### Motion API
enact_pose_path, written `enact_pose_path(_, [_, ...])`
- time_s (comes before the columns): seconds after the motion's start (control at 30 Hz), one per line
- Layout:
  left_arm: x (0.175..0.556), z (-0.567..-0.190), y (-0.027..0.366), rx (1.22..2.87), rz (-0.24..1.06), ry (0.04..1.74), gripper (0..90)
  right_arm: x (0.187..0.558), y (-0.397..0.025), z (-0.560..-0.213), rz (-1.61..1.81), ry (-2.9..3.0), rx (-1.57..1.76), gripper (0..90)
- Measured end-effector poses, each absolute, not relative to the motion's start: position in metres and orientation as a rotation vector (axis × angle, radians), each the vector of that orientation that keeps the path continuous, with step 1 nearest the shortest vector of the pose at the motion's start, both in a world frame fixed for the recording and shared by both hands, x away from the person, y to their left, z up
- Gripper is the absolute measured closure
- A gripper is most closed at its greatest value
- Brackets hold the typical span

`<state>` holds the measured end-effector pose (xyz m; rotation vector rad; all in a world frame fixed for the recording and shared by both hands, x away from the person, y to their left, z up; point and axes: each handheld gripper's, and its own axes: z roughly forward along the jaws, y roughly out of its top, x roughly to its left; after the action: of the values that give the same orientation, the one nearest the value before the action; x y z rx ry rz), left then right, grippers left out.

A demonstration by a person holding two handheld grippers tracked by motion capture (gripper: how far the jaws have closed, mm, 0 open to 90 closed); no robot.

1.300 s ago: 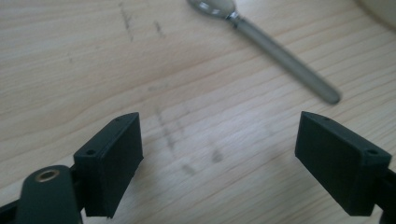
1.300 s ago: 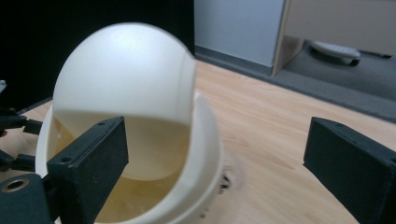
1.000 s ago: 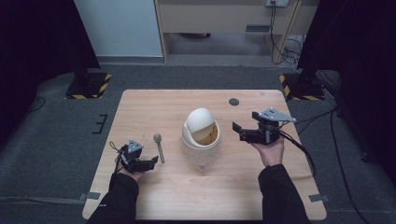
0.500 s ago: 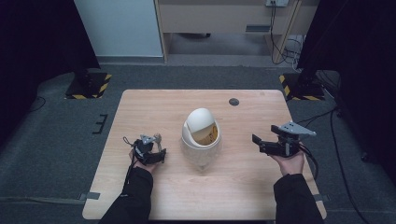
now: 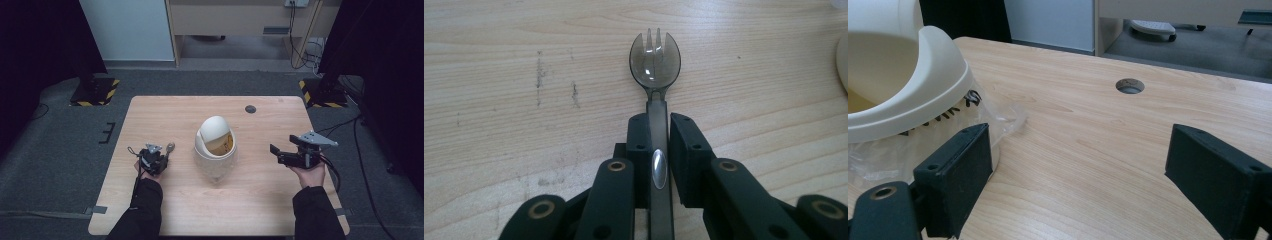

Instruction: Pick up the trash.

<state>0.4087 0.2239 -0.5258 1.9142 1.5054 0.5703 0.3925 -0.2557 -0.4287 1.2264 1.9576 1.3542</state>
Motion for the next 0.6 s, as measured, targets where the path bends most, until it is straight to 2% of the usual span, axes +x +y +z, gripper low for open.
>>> enact_pose_path(0.2, [0.403, -0.514, 0.228, 1.876, 0.534, 1.485, 78.8, 0.393, -0.254, -0.429, 1.365, 1.959, 1.224, 12.4])
enact_pose_path(0.3, [0.4, -0.5, 0.225, 1.888, 0.554, 1.431, 78.8, 0.393, -0.255, -0.429, 1.371, 1.955, 1.228, 12.4])
enact_pose_path(0.6, [0.376, -0.463, 0.236, 1.78, 0.57, 1.29, 78.7, 0.391, -0.261, -0.422, 1.406, 1.912, 1.23, 12.6])
